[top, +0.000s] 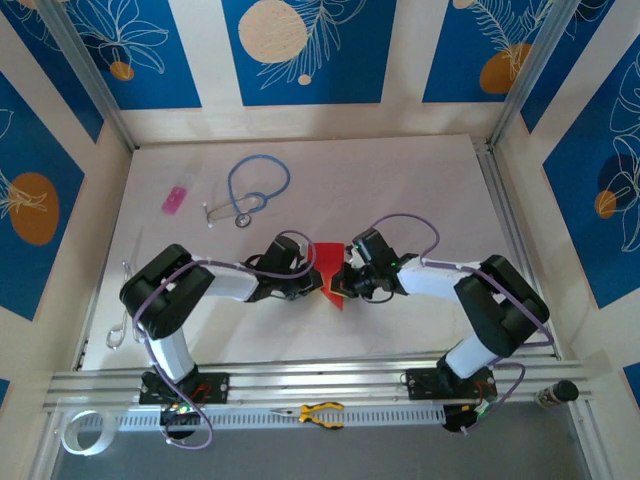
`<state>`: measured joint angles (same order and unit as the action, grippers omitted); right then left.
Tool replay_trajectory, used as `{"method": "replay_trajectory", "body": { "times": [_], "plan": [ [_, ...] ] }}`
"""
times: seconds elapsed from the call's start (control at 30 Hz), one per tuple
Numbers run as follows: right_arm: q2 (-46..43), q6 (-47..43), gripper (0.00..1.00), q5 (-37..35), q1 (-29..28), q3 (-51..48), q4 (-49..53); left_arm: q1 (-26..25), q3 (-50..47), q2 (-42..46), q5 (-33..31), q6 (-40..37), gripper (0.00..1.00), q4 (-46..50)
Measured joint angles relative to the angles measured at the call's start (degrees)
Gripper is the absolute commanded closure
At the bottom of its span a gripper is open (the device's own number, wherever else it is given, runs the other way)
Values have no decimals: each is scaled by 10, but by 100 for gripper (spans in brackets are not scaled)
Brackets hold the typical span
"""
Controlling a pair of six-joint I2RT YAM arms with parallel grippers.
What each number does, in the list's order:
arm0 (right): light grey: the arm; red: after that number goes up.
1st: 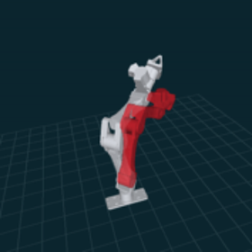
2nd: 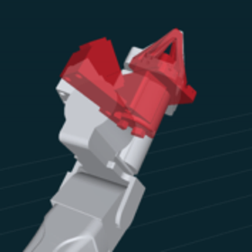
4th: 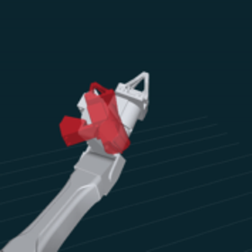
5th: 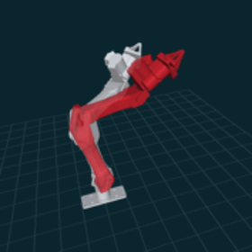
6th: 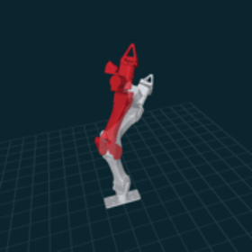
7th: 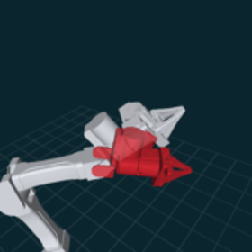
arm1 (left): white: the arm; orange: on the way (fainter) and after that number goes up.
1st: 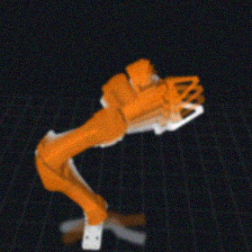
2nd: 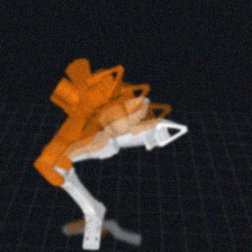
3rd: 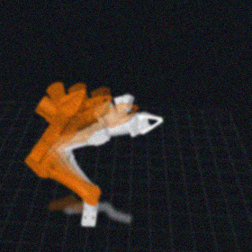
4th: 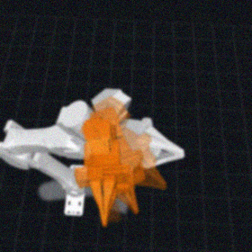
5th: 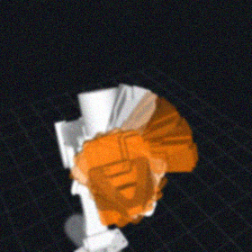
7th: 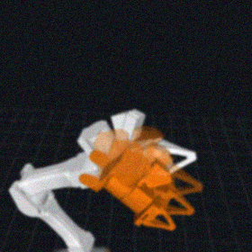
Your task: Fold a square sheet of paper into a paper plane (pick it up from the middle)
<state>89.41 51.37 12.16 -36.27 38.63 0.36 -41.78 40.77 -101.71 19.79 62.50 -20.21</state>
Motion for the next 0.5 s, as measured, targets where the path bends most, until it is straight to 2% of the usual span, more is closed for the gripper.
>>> {"method": "replay_trajectory", "body": {
  "times": [0.3, 0.5],
  "plan": [
    [38, 2, 99, -7, -2, 0, 4, 0, 2, 0, 0, -1, 100, 1],
    [37, -3, 99, -14, -5, 0, 5, 0, 30, 0, -12, -36, 100, 45]
  ]
}}
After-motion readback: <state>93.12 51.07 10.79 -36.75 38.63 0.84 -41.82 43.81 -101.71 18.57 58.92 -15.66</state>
